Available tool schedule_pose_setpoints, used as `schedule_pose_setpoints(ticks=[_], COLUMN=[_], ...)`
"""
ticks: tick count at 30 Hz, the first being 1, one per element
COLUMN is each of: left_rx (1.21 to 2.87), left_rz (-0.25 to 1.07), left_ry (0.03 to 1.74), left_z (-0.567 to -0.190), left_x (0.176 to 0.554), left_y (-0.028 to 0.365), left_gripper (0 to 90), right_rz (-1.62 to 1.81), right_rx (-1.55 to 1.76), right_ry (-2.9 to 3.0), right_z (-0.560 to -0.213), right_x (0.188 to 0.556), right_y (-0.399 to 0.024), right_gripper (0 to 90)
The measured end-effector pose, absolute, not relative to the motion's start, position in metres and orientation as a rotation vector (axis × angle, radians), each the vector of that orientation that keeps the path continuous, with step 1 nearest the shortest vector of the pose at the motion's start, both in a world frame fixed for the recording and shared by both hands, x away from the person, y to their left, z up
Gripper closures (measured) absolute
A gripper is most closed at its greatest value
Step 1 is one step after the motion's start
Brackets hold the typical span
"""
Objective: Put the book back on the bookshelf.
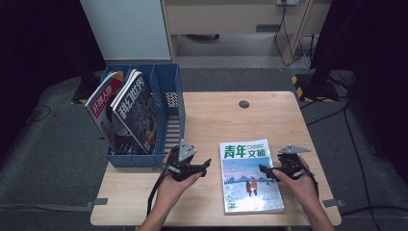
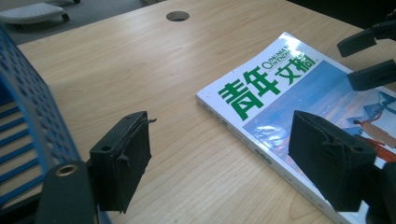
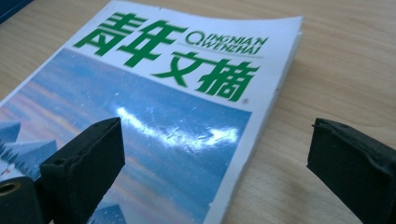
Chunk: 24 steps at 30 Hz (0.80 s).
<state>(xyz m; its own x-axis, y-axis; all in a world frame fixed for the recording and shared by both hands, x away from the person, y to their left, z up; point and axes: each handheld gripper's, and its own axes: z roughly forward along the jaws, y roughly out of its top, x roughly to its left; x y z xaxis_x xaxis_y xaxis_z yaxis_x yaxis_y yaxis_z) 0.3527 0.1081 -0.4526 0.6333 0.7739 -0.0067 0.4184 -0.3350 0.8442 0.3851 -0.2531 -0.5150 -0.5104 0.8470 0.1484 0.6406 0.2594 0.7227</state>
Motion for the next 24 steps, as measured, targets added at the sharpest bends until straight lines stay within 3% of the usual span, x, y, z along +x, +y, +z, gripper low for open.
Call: schedule_pose_setpoints(ticks=[24], left_rx=[2.133], left_rz=[0.337], left_ry=[0.914], left_z=[-0.518], left_x=[0.355], left_y=[0.045], left_gripper=[17.8], right_rz=[1.084], right_rx=[1.407], right_ry=[2.333], right_z=[-0.529], right_x=[0.387], right_y=[-0.247], right_gripper=[3.1])
